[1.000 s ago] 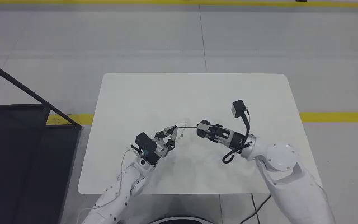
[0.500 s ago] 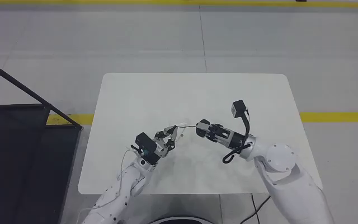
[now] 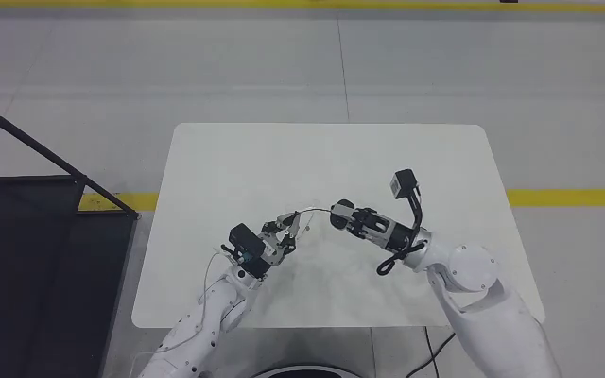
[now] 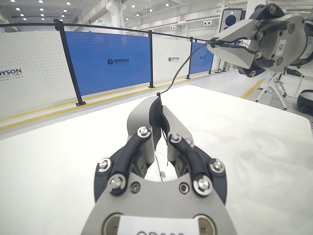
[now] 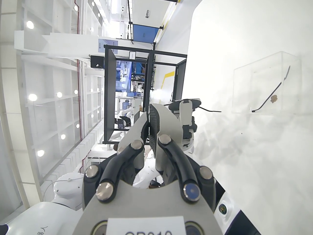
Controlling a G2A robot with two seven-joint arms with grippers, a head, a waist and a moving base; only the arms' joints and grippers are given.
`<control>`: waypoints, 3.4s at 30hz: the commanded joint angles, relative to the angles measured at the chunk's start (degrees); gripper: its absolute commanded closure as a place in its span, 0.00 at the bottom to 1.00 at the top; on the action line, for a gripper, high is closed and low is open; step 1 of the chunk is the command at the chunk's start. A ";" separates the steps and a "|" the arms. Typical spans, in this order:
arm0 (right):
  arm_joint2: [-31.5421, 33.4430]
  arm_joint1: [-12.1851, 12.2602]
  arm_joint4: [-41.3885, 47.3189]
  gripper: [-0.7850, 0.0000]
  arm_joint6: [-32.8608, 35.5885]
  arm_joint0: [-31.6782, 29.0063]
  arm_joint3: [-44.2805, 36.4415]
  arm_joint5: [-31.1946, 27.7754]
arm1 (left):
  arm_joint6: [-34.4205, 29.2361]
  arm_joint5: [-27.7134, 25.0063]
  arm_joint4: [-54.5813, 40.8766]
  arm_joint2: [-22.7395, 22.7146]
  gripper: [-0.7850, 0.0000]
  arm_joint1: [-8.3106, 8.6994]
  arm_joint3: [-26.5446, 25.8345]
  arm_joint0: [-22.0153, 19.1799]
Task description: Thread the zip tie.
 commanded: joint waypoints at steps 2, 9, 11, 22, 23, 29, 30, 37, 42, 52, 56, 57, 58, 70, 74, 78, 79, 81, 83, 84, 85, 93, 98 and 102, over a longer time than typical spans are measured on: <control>0.00 -0.07 0.18 1.00 -0.32 -0.10 0.13 -0.46 | 0.00 0.00 0.00 0.00 1.00 0.00 0.00 0.00; -0.61 -0.08 -1.00 1.00 1.46 0.52 0.39 0.86 | -0.18 0.09 -0.01 -0.02 1.00 0.00 -0.09 0.04; -0.30 0.04 -1.65 1.00 2.71 1.24 0.47 2.34 | -1.06 0.45 -0.24 -0.20 1.00 -0.03 -0.95 0.42; -2.92 -0.14 -5.82 1.00 4.46 4.21 1.12 7.01 | -1.11 1.26 -0.78 -0.97 1.00 -0.29 -1.98 1.15; -3.21 -0.17 -6.29 1.00 4.31 4.49 1.09 7.75 | -1.01 1.41 -0.92 -1.00 1.00 -0.33 -2.02 1.19; -3.86 -0.30 -7.86 1.00 2.66 5.13 1.01 11.22 | -0.61 2.31 -1.88 -1.42 1.00 -0.59 -2.03 1.29; -3.92 -0.32 -7.91 1.00 2.43 5.12 0.85 11.74 | -0.56 2.38 -1.93 -1.45 1.00 -0.63 -2.00 1.31; -4.03 -0.44 -8.58 1.00 0.56 5.48 0.47 16.48 | -0.32 3.05 -2.37 -1.71 1.00 -0.91 -1.81 1.33; -4.38 -0.51 -8.85 1.00 0.83 5.76 0.42 16.65 | -0.39 2.96 -1.20 -1.56 1.00 -1.03 -1.60 1.21; -4.91 -0.60 -9.66 1.00 1.08 6.11 0.55 16.71 | 0.09 2.36 1.05 -1.28 1.00 -1.20 -1.16 1.03; -5.10 -0.66 -10.01 1.00 0.95 6.26 0.53 16.88 | 0.34 2.12 1.80 -1.32 1.00 -1.23 -1.03 1.00; -5.04 -0.69 -9.82 1.00 0.68 6.23 0.49 16.77 | 0.37 2.15 2.12 -1.30 1.00 -1.24 -0.99 0.99; -4.93 -0.72 -9.53 1.00 0.36 6.12 0.46 16.45 | 0.32 2.21 2.45 -1.27 1.00 -1.25 -0.91 0.97; -3.08 -0.57 -8.76 1.00 -0.49 3.65 -0.58 11.29 | -0.28 1.91 3.83 -1.16 1.00 -1.44 -0.59 0.77; -2.88 -0.61 -8.52 1.00 -0.70 3.50 -0.82 10.21 | -0.60 1.97 4.07 -1.16 1.00 -1.51 -0.62 0.74; -1.87 -0.53 -7.61 1.00 -0.81 1.96 -1.24 5.67 | -1.42 1.95 4.15 -1.10 1.00 -1.61 -0.22 0.54; -1.62 -0.50 -7.34 1.00 -0.70 1.56 -1.28 4.83 | -1.56 1.87 4.22 -1.03 1.00 -1.64 -0.13 0.49; -1.22 -0.46 -6.87 1.00 -0.46 1.04 -1.36 3.29 | -1.58 1.86 4.27 -0.97 1.00 -1.69 -0.02 0.41; -0.95 -0.42 -6.84 1.00 -0.30 0.67 -1.31 2.13 | -1.78 1.79 4.39 -0.94 1.00 -1.73 0.08 0.33; -0.88 -0.43 -6.77 1.00 -0.28 0.51 -1.36 1.50 | -1.83 1.78 4.42 -0.95 1.00 -1.74 0.08 0.31; -0.88 -0.42 -6.68 1.00 -0.01 0.37 -1.36 0.98 | -1.86 1.77 4.42 -0.96 1.00 -1.76 0.10 0.30; -2.40 -0.60 -7.97 1.00 1.94 2.73 0.17 5.02 | -1.13 1.47 4.33 -0.95 1.00 -1.92 0.22 0.24; -3.33 -0.83 -8.30 1.00 1.65 3.82 0.62 6.30 | -0.49 1.06 4.03 -1.13 1.00 -1.97 0.23 0.35; -3.51 -0.88 -8.64 1.00 1.61 4.04 0.83 6.67 | -0.44 -0.56 2.52 -1.44 1.00 -2.00 0.33 0.34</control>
